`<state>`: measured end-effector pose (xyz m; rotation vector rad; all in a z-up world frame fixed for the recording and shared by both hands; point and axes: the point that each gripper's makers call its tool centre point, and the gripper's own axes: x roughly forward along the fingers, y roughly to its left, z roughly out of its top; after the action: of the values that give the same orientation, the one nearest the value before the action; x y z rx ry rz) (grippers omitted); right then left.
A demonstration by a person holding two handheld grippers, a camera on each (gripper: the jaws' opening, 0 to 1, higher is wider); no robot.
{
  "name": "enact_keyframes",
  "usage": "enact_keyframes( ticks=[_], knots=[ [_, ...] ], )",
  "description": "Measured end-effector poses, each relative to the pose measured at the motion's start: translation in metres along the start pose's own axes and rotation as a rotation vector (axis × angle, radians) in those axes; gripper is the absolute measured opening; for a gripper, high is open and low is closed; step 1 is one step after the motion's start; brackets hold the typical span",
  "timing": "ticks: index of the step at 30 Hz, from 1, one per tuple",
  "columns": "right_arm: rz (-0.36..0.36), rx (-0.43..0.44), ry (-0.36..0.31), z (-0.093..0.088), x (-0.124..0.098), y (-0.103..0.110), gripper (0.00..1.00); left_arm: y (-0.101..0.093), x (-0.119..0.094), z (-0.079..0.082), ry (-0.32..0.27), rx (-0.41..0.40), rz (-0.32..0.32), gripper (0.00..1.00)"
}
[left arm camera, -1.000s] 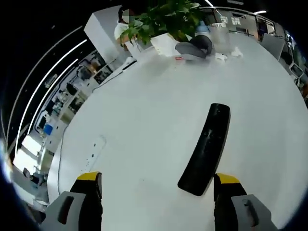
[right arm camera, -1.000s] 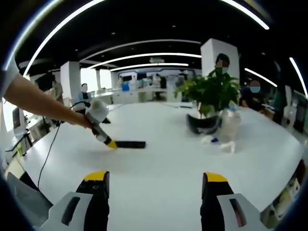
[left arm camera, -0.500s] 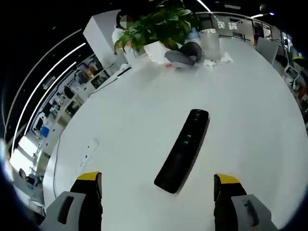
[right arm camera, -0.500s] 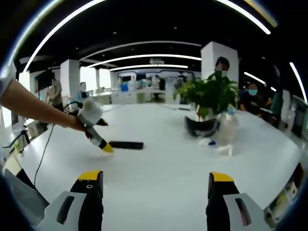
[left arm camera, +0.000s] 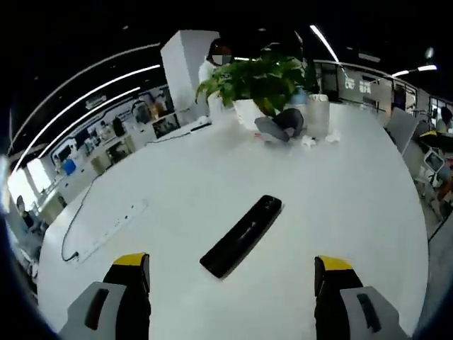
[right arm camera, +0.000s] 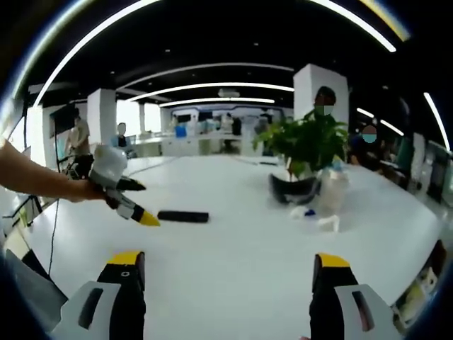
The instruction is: Press the specified remote control buttons in sequence, fully releasing each button before pressing the next.
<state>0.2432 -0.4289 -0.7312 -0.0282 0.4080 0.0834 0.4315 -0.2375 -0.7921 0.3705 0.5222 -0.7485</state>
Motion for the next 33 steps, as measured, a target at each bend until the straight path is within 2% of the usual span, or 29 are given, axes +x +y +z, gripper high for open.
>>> enact_keyframes(
  ticks=[5, 10, 15, 22, 24, 30, 33],
  knots=[
    [0.003, 0.006, -0.010, 0.002, 0.000, 0.000, 0.99, -0.014, -0.025, 0.003, -0.044, 0.010, 0.004, 1.00],
    [0.001, 0.003, -0.015, 0.003, -0.001, 0.000, 0.99, -0.021, -0.053, 0.008, -0.120, -0.041, 0.035, 1.00],
    [0.004, 0.007, -0.020, 0.003, -0.002, 0.001, 0.99, -0.026, -0.079, 0.003, -0.144, -0.065, 0.056, 1.00],
    [0.002, 0.005, -0.023, 0.004, -0.002, 0.001, 0.99, -0.023, -0.122, -0.006, -0.199, -0.116, 0.163, 1.00],
    [0.003, 0.007, -0.019, 0.003, -0.002, 0.001, 0.99, -0.021, -0.130, -0.006, -0.207, -0.116, 0.184, 1.00],
    [0.010, -0.001, -0.022, 0.004, -0.002, 0.003, 0.99, -0.012, -0.157, -0.012, -0.242, -0.189, 0.269, 1.00],
    [0.010, 0.001, -0.021, 0.004, -0.002, 0.003, 0.99, -0.012, -0.168, -0.019, -0.243, -0.207, 0.296, 1.00]
  ],
)
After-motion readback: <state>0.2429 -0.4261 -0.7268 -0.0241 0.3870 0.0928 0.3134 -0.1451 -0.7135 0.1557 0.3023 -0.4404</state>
